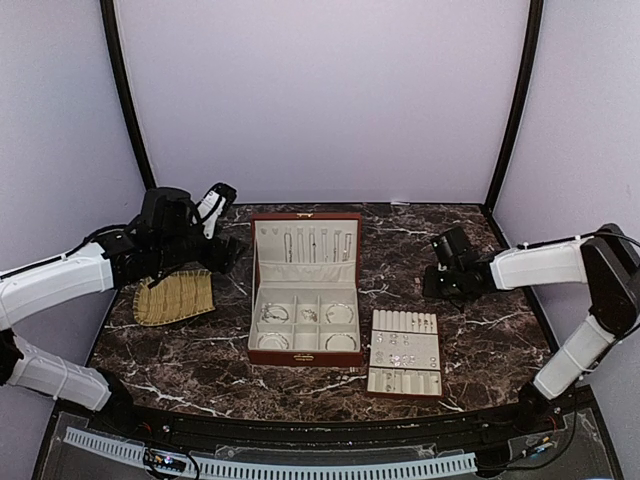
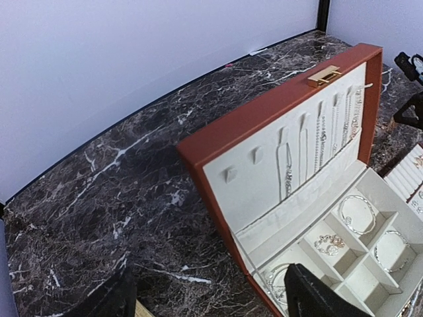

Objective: Organize the mixed jewelry
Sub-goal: Pick up the necklace from the center of the board, then pass from the right arm to the left, then pass from the left arm to the right, then pass from the right arm to the left

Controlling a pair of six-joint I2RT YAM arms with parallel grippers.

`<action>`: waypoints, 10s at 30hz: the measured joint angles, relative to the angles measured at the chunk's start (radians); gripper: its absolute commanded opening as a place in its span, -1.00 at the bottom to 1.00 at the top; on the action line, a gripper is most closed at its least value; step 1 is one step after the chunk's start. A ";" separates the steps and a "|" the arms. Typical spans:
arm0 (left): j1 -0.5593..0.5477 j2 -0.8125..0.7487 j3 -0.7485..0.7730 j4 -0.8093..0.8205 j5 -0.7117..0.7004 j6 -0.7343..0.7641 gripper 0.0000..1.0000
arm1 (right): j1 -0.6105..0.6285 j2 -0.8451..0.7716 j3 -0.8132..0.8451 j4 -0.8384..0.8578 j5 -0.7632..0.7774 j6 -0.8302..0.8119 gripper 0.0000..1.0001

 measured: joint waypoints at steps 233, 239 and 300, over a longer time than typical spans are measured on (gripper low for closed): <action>-0.357 0.128 -0.209 0.142 0.527 -0.352 -0.90 | 0.468 -0.378 -0.115 0.181 -0.485 -0.031 -1.00; -0.446 0.130 -0.243 0.257 0.590 -0.360 -0.49 | 0.468 -0.387 -0.081 0.184 -0.678 -0.024 -1.00; -0.482 0.220 -0.206 0.555 0.413 -0.417 -1.00 | 0.472 -0.389 -0.104 0.206 -0.758 -0.002 -0.77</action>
